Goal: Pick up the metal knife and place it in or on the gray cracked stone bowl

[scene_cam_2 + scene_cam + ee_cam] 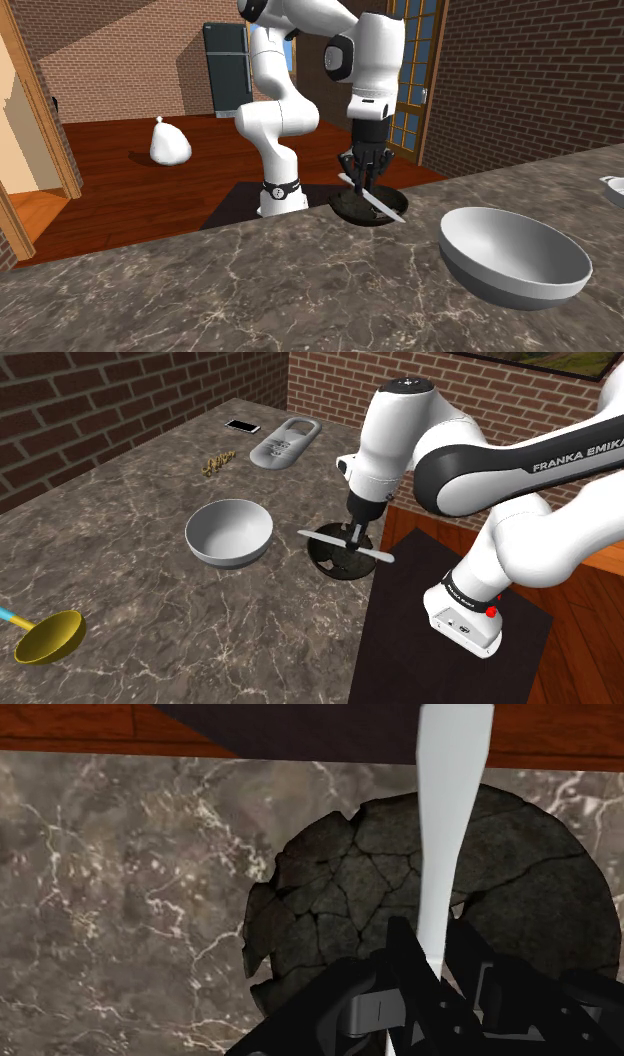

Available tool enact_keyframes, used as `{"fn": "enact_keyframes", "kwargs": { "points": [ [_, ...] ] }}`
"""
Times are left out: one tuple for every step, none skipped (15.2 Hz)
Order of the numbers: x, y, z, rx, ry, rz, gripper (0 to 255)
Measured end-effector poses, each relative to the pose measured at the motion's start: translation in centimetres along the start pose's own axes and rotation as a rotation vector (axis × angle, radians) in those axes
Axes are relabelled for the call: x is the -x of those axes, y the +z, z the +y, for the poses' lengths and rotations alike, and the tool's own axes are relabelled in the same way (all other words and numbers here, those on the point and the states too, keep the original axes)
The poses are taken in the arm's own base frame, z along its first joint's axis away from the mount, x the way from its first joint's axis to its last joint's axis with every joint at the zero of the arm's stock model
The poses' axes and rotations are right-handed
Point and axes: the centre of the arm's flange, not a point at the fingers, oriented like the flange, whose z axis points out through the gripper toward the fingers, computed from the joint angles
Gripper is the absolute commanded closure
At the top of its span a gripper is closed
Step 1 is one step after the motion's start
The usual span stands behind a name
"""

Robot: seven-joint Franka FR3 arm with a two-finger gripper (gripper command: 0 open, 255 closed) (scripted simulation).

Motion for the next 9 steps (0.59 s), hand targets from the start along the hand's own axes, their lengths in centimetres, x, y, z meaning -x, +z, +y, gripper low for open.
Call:
{"fn": "enact_keyframes", "kwargs": {
  "points": [
    [0.0,0.24,-0.01,0.0,0.0,0.0,255],
    [-0.01,0.37,-0.02,0.0,0.0,0.0,255],
    [-0.01,0.43,-0.03,0.0,0.0,0.0,255],
    [-0.02,0.46,-0.03,0.0,0.0,0.0,255],
    [-0.02,0.48,-0.03,0.0,0.0,0.001,255],
    [-0.02,0.48,-0.03,0.0,0.0,0.001,255],
    [-0.02,0.49,-0.03,0.0,0.0,0.001,0],
    [-0.02,0.49,-0.03,0.0,0.0,0.001,0],
    [-0.02,0.49,-0.03,0.0,0.0,0.001,0]
  ]
}}
